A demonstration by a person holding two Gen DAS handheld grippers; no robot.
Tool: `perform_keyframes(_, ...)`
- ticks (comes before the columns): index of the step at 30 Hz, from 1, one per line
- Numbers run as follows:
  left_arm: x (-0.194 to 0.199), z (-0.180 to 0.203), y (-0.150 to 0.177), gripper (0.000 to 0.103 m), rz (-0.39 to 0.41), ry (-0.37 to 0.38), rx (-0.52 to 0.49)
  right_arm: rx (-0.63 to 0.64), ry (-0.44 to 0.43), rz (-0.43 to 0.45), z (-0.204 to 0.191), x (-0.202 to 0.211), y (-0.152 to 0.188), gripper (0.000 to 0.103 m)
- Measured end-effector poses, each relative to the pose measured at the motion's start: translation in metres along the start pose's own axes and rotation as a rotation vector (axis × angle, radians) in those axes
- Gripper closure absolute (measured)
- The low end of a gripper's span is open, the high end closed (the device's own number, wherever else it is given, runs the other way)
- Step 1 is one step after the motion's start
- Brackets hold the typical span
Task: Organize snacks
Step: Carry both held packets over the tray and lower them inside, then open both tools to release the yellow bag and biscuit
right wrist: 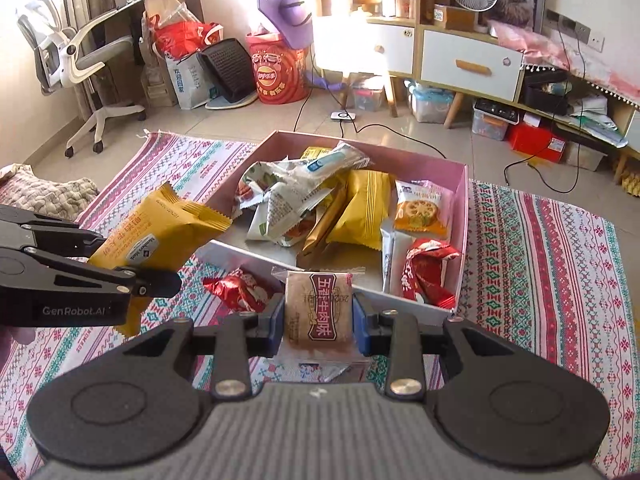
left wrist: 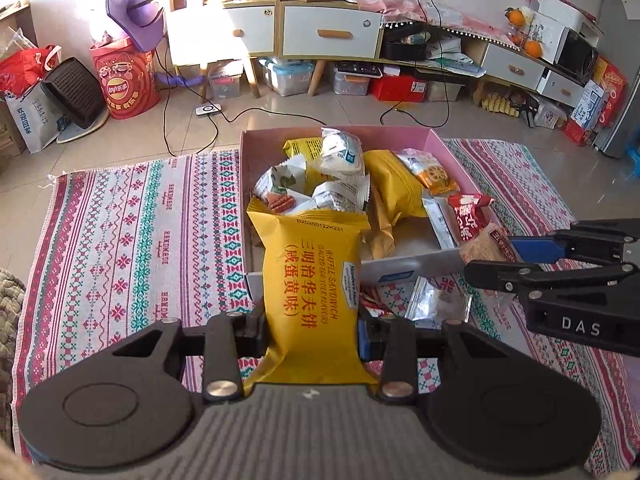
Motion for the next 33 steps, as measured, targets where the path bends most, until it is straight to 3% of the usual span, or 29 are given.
perform_keyframes(7,-0.026,0.0,-0.034,0.058,0.047,-0.017,0.001,-0.071,-0.001,-0.002,0.015,-0.029,-0.02,0.072)
perform_keyframes(11,-0.043,0.001,-0.037,0.058,0.074,-0.029,-0.023,-0.081,0.014,-0.003,0.019,-0.037,-0.022,0.072)
perform_keyframes(22,-0.073,-0.018,-0.045,0.058,0.035,-0.074,0.068,-0.084,0.027,0.006,0.027,-0.048,-0.026,0.071)
perform_keyframes(28,-0.079,-0.016,-0.042,0.058,0.026,-0.087,0.046,-0.089,0.025,0.025,0.027,-0.044,-0.029,0.07)
perform_keyframes(29,-0.078,-0.014,-0.041,0.057,0.025,-0.076,0.04,-0.093,0.02,0.028,0.027,-0.043,-0.03,0.063)
perform_keyframes(30,-0.077,-0.012,-0.04,0.054,0.028,-0.068,0.035,-0.095,0.014,0.031,0.026,-0.041,-0.03,0.052)
perform_keyframes(31,-0.074,-0.011,-0.04,0.051,0.041,-0.066,0.028,-0.097,0.009,0.04,0.026,-0.039,-0.031,0.048)
perform_keyframes(33,-0.07,-0.008,-0.041,0.031,0.065,-0.072,0.01,-0.088,0.007,0.05,0.024,-0.036,-0.033,0.044)
Point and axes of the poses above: each gripper's, at about its wrist camera, not at the fingertips, and x roughly against the way its jaws point, z to its right, y to its underside, the point moved 9 cm from there along -x, roughly the way its jaws point, and after that the axes turned 2 degrees about -y, right-handed, at the moved point
